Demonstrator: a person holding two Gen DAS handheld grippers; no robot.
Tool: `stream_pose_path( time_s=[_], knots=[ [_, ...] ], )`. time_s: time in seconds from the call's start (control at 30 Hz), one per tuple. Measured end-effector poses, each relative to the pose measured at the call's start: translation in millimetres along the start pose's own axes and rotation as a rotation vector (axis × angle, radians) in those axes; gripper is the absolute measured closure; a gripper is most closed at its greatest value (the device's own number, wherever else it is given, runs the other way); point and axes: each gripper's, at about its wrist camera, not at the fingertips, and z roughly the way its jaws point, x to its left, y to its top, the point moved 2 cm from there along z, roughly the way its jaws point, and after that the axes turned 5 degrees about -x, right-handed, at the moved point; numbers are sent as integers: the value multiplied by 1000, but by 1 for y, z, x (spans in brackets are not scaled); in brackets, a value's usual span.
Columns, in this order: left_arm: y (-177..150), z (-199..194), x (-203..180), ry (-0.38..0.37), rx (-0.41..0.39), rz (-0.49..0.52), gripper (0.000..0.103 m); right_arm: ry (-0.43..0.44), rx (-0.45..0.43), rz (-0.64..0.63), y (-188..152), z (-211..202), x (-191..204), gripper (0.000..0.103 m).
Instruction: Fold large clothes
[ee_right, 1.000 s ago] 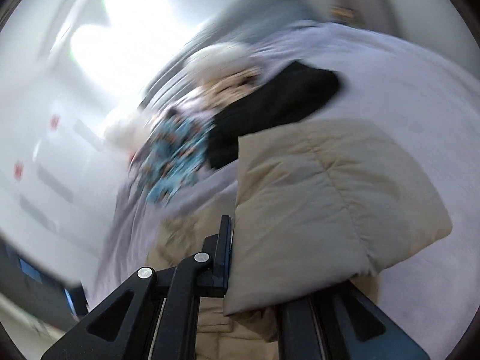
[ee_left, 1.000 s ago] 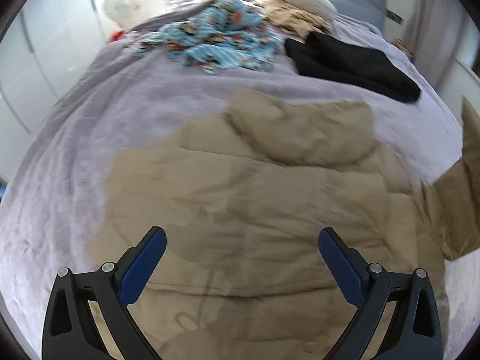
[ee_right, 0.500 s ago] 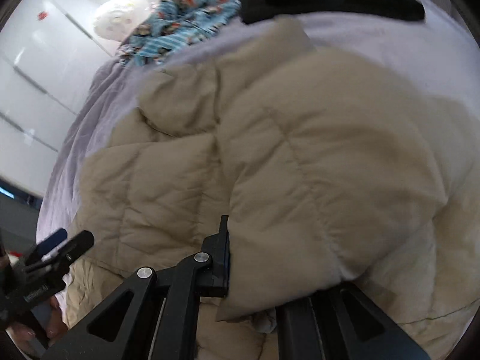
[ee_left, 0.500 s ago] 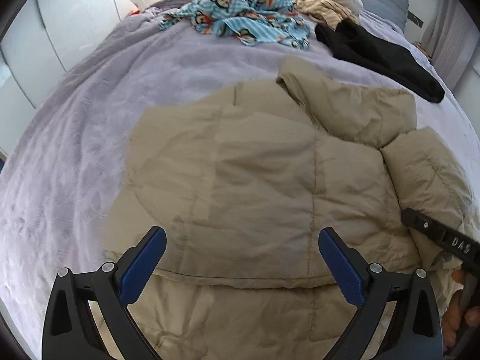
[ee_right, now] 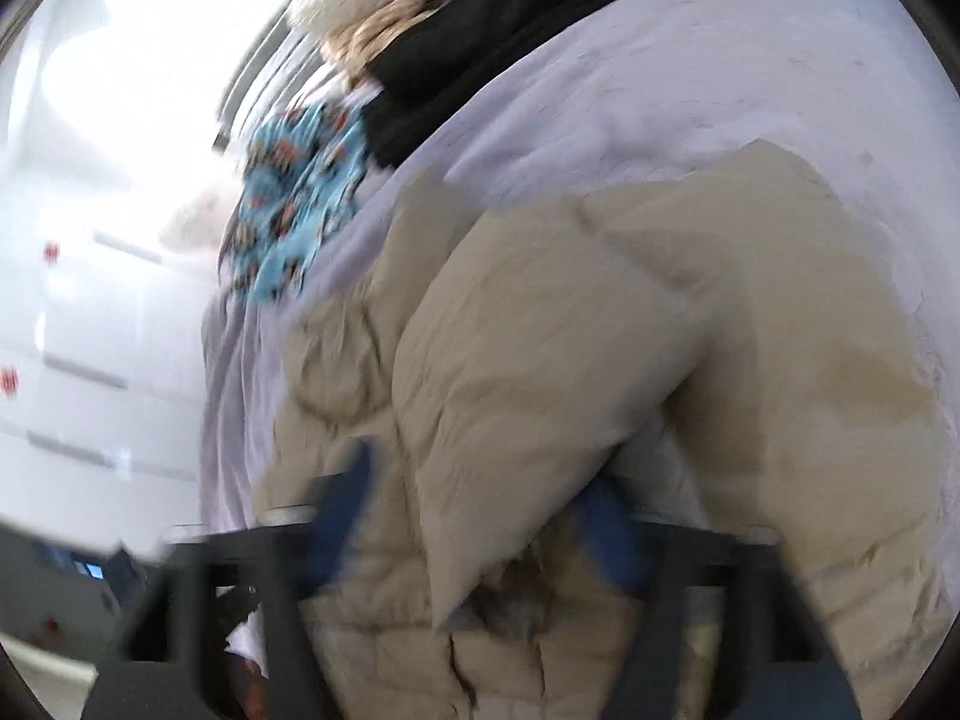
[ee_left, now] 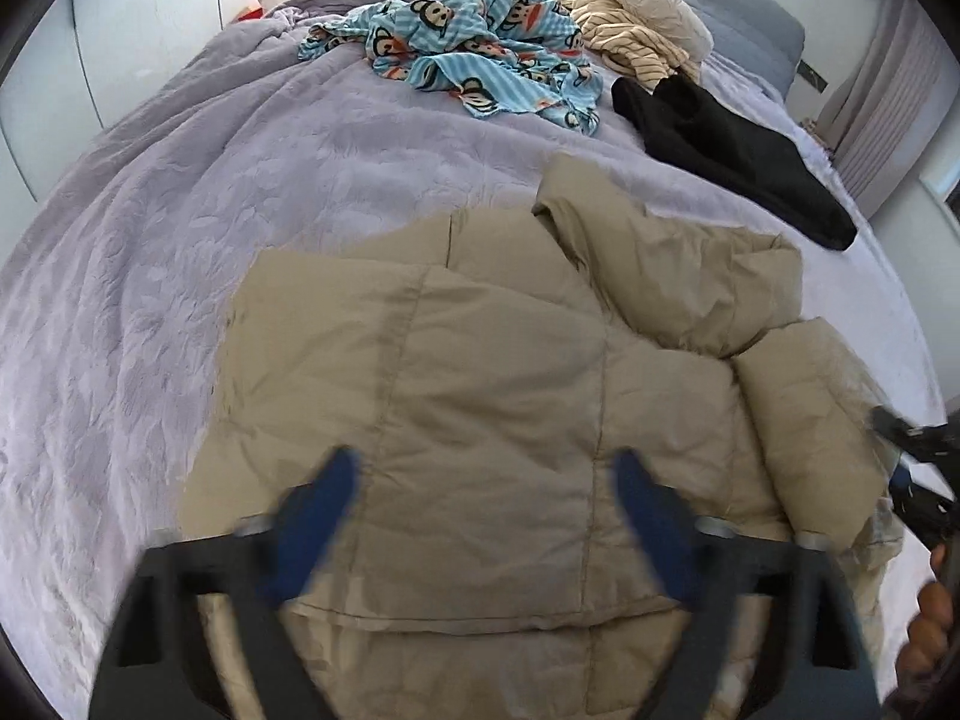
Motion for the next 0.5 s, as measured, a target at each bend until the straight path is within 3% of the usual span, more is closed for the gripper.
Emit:
stream_pose_path(
  time_s=[0.03, 0.07, 0.13, 0.27, 0.37, 0.4, 0.43, 0.5],
  knots=[
    [1, 0, 4, -12, 3, -12, 39, 5, -5, -4, 2, 0, 2, 90],
    [3, -1, 9, -31, 2, -27, 52, 18, -14, -23, 4, 1, 8, 90],
    [4, -4, 18, -63, 5, -44, 55, 42, -16, -156, -2, 7, 42, 91],
    [3, -11, 33, -70, -18, -76, 55, 81, 71, -399, -40, 26, 99, 91],
    [5, -14, 47, -93, -20, -134, 53, 45, 185, -575, -89, 57, 129, 90],
    [5, -13, 50, -90, -15, -151, 48, 25, 214, -603, -100, 65, 133, 86],
    [4, -12, 53, -78, -13, -160, 34, -1, 240, -626, -110, 73, 134, 85],
    [4, -13, 54, -46, -29, -155, 30, -68, 292, -658, -128, 86, 133, 71]
  ],
)
